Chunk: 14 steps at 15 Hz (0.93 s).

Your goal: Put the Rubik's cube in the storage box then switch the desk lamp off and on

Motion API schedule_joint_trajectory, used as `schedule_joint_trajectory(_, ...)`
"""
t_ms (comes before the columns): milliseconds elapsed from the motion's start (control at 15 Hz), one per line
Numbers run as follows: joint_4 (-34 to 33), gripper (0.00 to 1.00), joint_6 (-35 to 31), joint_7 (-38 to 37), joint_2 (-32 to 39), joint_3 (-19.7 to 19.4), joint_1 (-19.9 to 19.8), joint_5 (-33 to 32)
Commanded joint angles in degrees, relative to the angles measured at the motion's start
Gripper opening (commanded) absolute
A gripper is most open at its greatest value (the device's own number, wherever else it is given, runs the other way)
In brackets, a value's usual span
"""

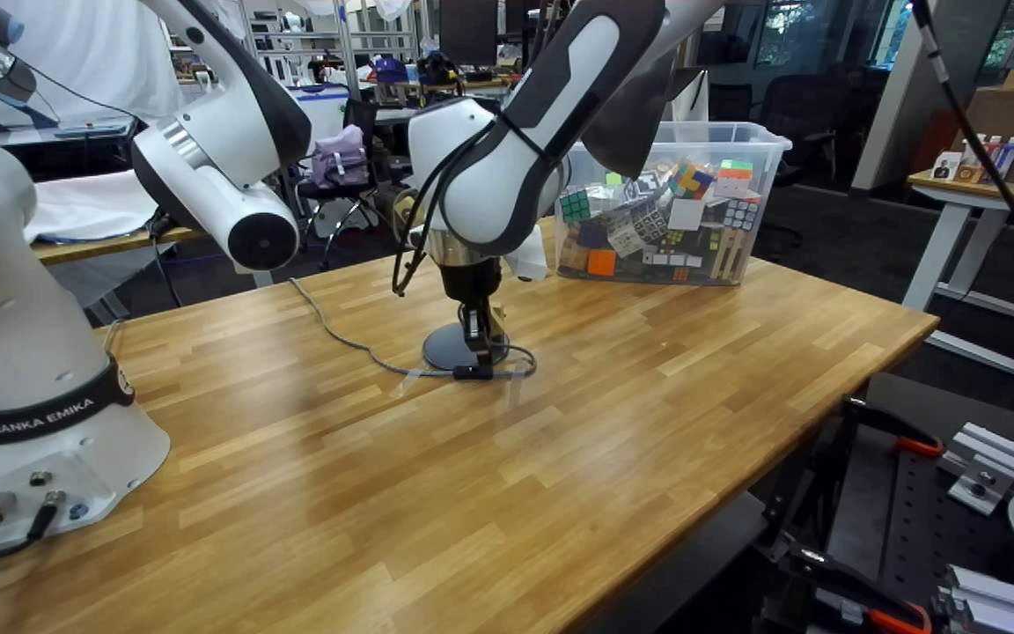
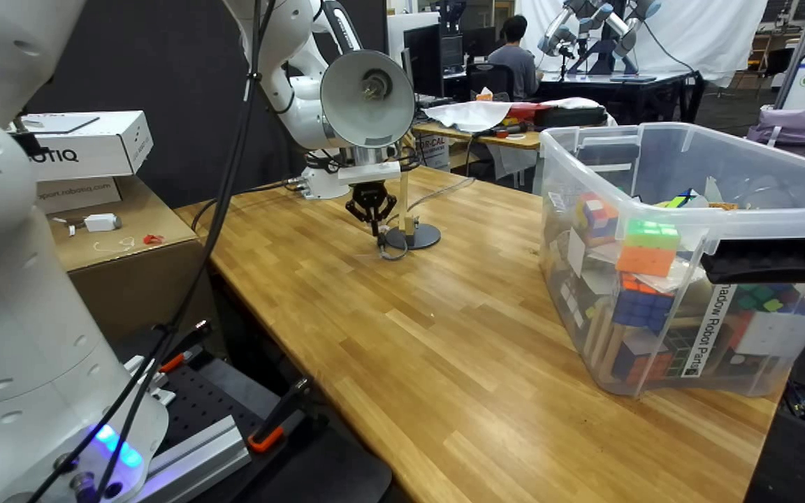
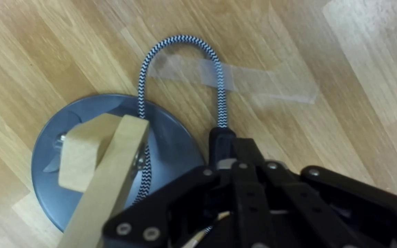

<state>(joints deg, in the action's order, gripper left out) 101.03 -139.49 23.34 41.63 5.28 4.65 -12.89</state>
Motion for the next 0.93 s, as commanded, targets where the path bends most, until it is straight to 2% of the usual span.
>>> schedule_joint_trajectory(0, -1.0, 0.0, 1.4, 0.2, 0.2, 0.5, -0.6, -0.1)
schedule_joint_trajectory(867, -3.9, 0.0, 2.8, 0.8, 2.1, 0.9, -0.6, 0.1)
